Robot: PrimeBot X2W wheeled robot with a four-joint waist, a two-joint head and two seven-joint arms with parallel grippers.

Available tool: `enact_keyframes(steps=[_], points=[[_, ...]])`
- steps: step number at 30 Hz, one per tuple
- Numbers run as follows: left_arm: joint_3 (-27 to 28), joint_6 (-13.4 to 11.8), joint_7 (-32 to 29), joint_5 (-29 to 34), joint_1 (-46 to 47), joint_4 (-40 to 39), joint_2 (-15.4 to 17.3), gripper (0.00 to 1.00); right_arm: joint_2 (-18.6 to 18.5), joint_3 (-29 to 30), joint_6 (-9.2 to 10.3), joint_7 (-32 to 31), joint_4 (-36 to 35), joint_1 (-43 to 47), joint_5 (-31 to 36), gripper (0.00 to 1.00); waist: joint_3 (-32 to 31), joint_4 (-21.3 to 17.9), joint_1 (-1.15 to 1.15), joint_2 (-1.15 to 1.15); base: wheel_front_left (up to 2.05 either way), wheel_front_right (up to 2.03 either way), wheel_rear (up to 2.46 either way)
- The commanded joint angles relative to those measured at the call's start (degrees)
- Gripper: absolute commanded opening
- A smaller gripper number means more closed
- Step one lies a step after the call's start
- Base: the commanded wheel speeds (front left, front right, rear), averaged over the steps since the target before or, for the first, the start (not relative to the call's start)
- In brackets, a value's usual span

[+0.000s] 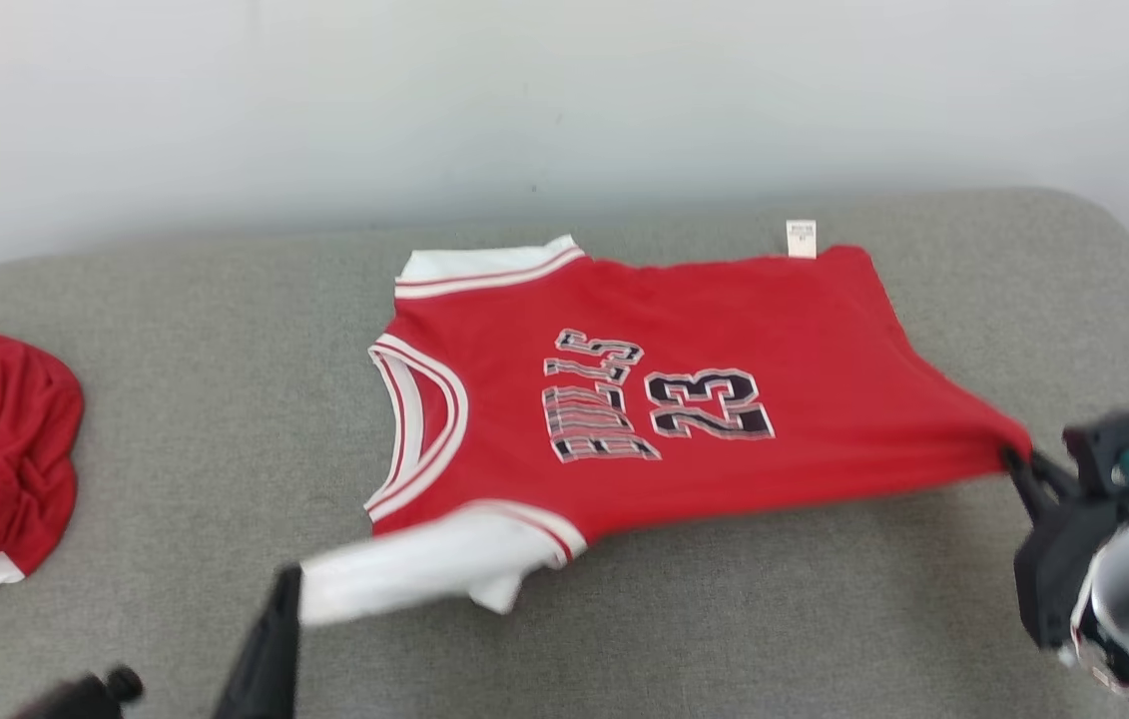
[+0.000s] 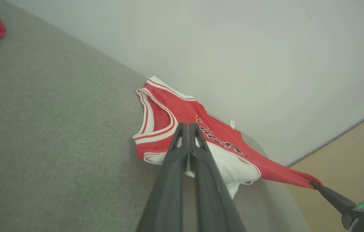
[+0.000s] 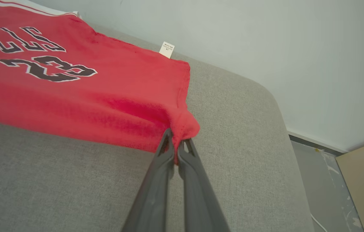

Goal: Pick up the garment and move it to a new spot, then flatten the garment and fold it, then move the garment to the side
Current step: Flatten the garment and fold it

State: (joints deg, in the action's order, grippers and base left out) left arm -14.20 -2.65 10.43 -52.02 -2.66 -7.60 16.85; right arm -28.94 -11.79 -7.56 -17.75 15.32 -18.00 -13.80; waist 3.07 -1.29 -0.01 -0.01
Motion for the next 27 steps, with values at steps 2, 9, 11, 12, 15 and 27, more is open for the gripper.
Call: enact_keyframes(steps=[2,9,11,12,15,27], points=[[-0.65,-0.39,-0.34,-0.63,-2.72,0.92,-0.55,0.0,1.03,2.09,0.16,-0.86,-0.47,3.64,1.31,0.0,-2.41,0.71,0.01,0.01,0.0,0.0,0.0],[-4.18,-0.33,-5.24,-4.08,-8.36,4.36,-1.24,0.0,5.17,7.75,0.16,-2.52,0.18,11.66,3.77,0.0,-3.65,1.3,0.01,0.01,0.0,0.0,0.0],[-4.86,-0.37,-6.64,-4.61,-8.82,5.24,-0.93,0.0,5.92,8.99,0.16,-2.96,1.05,13.04,4.43,0.0,-3.71,1.53,0.01,0.01,0.0,0.0,0.0],[-5.23,-0.38,-7.64,-5.3,-9.12,5.67,-1.0,0.0,6.24,9.36,0.16,-3.21,1.44,13.65,4.71,0.0,-3.72,1.65,0.01,0.01,0.0,0.0,0.0],[-6.43,-0.16,-11.01,-7.41,-9.8,6.57,-1.01,0.0,7.3,10.46,0.16,-3.51,2.53,14.93,5.46,0.0,-3.72,1.78,0.01,0.01,0.0,0.0,0.0],[-8.17,-0.89,-16.53,-11.4,-6.93,6.51,-3.22,0.0,9.8,10.77,0.16,-2.56,7.44,13.95,6.63,0.0,-2.44,0.67,0.01,0.01,0.0,0.0,0.0]])
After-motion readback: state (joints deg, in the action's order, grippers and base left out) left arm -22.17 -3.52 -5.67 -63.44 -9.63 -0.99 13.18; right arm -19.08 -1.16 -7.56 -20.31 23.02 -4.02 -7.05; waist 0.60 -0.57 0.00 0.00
